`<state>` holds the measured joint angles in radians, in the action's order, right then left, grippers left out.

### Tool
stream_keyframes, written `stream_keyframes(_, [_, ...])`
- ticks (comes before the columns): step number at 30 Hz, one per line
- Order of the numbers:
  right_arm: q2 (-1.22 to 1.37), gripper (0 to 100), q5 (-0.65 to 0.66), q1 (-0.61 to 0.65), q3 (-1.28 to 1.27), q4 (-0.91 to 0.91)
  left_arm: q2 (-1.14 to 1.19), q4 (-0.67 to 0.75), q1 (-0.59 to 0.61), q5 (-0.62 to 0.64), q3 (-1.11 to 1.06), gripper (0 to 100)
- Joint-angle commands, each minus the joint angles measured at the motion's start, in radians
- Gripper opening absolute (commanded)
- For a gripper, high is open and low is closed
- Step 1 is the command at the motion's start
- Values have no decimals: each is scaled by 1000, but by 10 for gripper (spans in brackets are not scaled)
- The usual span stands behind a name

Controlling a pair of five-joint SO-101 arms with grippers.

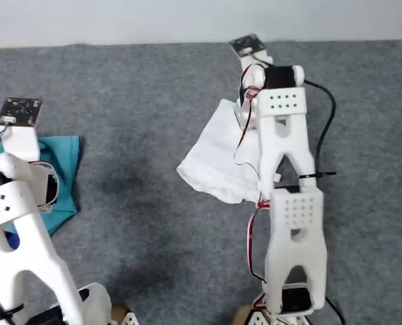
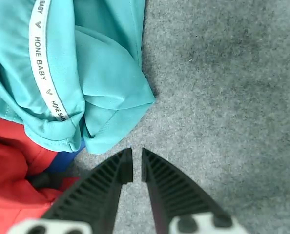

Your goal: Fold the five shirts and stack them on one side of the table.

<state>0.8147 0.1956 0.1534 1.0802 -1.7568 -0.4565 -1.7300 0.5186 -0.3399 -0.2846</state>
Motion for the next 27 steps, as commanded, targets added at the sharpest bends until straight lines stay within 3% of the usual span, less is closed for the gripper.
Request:
stream_keyframes(1, [-266,9,-91,16,-338,-39,-26,-23,2,-31,10,40])
stream_keyframes(5, [-357,9,-137,41,-580,-19,-26,-23,2,-61,10,40])
stream_keyframes(15, [-355,9,-155,127,-845,243,-26,-23,2,-63,10,40])
stream_keyframes(21, [-357,9,-178,219,-882,298,-26,-23,2,-63,10,40])
stream_keyframes(27, [-372,9,-181,217,-855,231,-26,-23,2,-63,10,40])
